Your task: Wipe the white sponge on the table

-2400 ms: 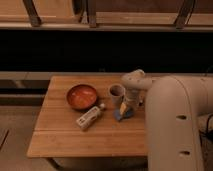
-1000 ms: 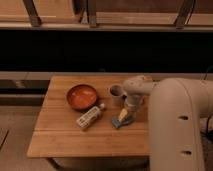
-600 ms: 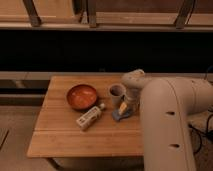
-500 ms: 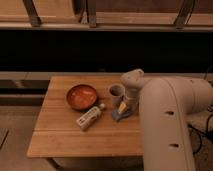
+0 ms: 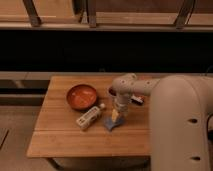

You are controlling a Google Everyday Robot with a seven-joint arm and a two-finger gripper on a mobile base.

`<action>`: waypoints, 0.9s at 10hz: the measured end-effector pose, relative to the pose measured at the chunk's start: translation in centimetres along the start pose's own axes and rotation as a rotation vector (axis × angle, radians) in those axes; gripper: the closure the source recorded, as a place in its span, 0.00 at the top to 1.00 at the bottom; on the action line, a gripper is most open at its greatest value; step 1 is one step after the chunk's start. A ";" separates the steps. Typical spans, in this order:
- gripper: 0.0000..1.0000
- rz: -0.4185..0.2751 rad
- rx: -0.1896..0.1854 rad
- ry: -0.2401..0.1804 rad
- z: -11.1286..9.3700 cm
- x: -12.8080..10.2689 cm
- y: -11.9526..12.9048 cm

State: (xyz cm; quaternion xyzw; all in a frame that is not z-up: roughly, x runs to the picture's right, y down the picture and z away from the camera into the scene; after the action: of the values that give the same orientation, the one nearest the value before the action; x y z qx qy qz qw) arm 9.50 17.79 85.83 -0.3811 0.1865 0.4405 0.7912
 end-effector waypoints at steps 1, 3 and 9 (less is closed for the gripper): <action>0.11 -0.003 -0.002 0.000 0.0 0.0 0.2; 0.32 -0.007 -0.006 -0.001 0.0 -0.2 0.5; 0.80 -0.006 -0.004 -0.002 -0.1 -0.2 0.4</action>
State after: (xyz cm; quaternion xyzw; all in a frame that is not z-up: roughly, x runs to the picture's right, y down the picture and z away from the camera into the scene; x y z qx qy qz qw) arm 9.08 17.77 85.74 -0.3827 0.1836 0.4388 0.7920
